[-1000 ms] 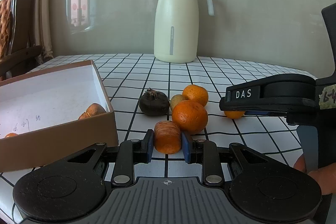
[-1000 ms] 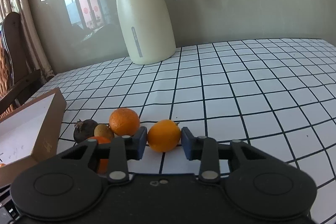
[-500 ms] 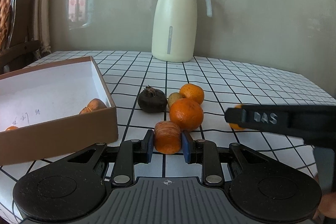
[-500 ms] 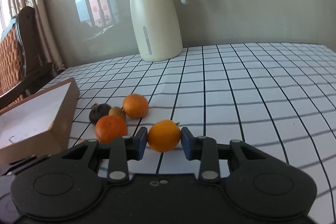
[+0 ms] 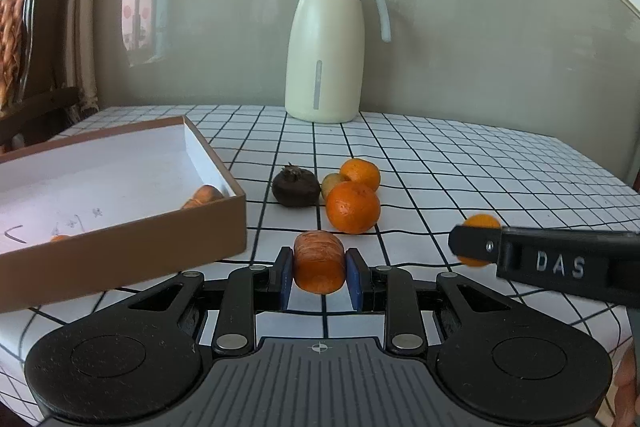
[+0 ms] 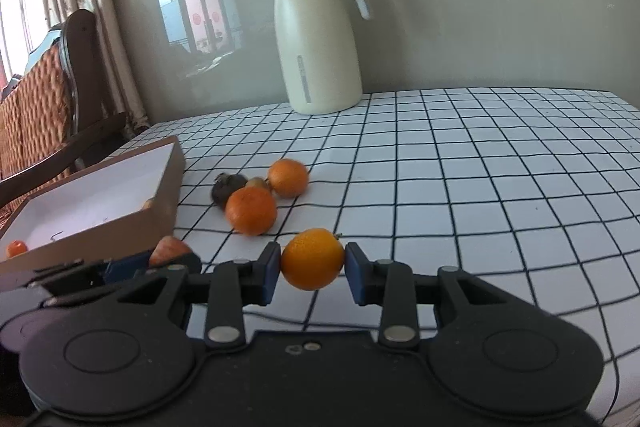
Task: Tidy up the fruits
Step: 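Lift the carrot piece with the left gripper while the right gripper lifts its orange, then carry the carrot piece and the orange over the brown box with both grippers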
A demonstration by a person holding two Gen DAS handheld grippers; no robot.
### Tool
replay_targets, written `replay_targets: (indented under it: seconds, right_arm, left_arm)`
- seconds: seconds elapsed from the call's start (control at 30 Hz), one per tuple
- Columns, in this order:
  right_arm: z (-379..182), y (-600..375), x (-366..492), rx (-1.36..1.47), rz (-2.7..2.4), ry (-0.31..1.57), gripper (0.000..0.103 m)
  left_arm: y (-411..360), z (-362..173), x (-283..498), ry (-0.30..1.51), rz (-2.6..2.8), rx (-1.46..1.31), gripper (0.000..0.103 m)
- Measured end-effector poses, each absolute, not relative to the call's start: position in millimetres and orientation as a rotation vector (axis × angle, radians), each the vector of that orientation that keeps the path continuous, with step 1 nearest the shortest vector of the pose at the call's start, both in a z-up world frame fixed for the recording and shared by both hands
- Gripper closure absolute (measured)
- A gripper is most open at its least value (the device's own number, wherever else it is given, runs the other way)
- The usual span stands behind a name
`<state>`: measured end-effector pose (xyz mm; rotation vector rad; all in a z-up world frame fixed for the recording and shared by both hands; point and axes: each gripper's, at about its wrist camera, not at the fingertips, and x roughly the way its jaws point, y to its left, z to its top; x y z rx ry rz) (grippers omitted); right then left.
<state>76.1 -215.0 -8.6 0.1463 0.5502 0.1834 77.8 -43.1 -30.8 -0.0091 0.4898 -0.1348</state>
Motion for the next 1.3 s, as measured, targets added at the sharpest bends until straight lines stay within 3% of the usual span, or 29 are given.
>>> replay_targets:
  seconds: [1.3]
  right_arm:
    - [17.7, -112.9, 73.5, 0.105, 0.443, 0.419, 0.077]
  left_arm:
    - [78.9, 8.5, 35.7, 0.33, 0.064, -0.102, 0.075]
